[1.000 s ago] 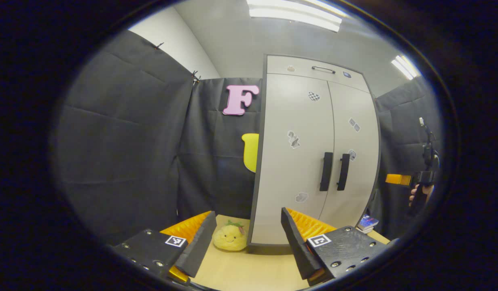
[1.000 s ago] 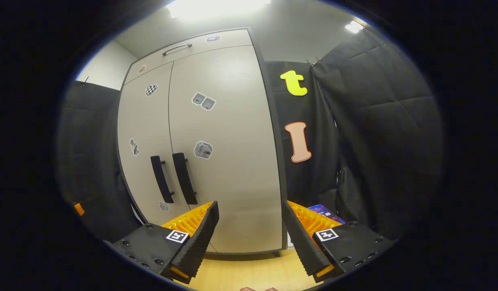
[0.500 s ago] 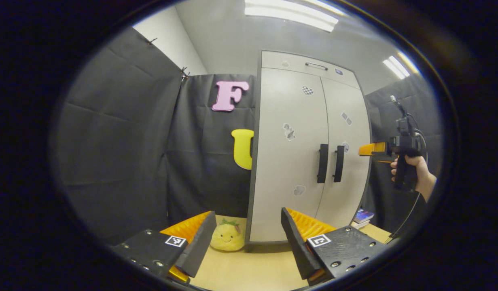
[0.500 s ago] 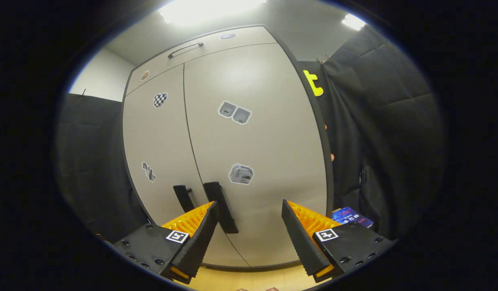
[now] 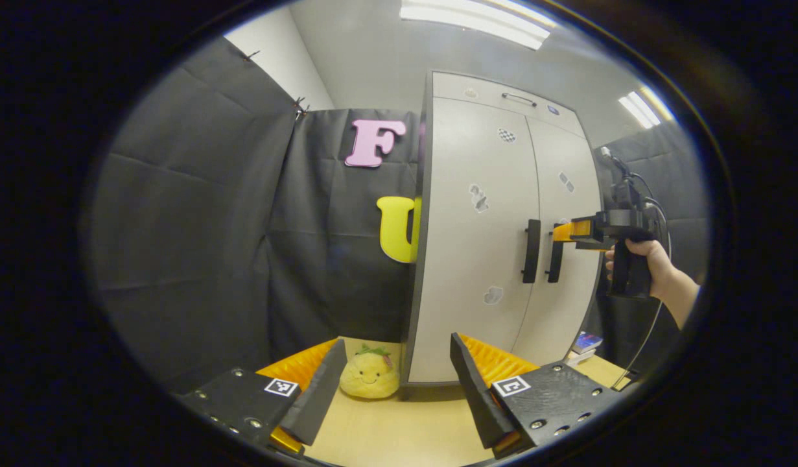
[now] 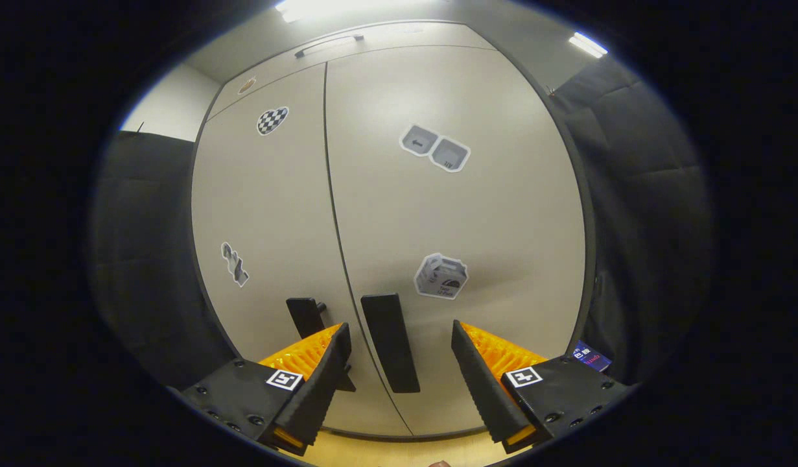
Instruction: Open the right door of the double-door shoe cabinet with the right hand, and open the left door with the left hand.
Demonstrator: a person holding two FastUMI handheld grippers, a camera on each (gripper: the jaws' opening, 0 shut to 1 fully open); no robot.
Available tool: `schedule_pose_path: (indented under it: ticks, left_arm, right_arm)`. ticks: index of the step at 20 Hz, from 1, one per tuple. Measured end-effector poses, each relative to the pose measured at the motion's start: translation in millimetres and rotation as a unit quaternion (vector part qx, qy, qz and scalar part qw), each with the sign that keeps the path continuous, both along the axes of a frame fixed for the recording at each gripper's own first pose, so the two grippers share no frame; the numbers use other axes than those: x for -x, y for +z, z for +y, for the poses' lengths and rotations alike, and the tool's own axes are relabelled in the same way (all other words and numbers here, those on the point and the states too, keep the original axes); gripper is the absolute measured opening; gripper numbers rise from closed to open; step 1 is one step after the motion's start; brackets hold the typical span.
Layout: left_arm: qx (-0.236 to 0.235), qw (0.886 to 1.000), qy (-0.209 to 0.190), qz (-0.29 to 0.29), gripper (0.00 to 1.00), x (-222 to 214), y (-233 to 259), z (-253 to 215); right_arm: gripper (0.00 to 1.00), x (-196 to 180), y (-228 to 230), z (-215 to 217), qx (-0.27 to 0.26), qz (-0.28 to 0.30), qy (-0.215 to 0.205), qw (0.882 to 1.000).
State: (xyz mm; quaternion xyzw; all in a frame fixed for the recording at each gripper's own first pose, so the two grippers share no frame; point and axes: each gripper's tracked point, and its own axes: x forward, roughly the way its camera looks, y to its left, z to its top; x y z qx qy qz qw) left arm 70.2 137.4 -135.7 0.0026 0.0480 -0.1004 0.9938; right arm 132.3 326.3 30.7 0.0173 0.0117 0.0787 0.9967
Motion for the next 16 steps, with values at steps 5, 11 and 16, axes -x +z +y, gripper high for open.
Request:
schedule_pose_path:
  ticks: [5,11,16]
  left_arm:
    - [0.002,1.0,0.009,0.006,0.93,-6,-7,16]
    - [0.005,1.0,0.014,0.014,0.93,-11,-14,28]
    - [0.001,1.0,0.014,0.016,0.93,-13,-16,31]
  right_arm:
    - [0.95,-18,-6,5,0.018,0.005,-0.016,1.0]
    - [0.43,-30,-15,9,0.021,0.018,-0.022,0.999]
    - [0.34,-30,-14,8,0.039,0.009,-0.024,0.999]
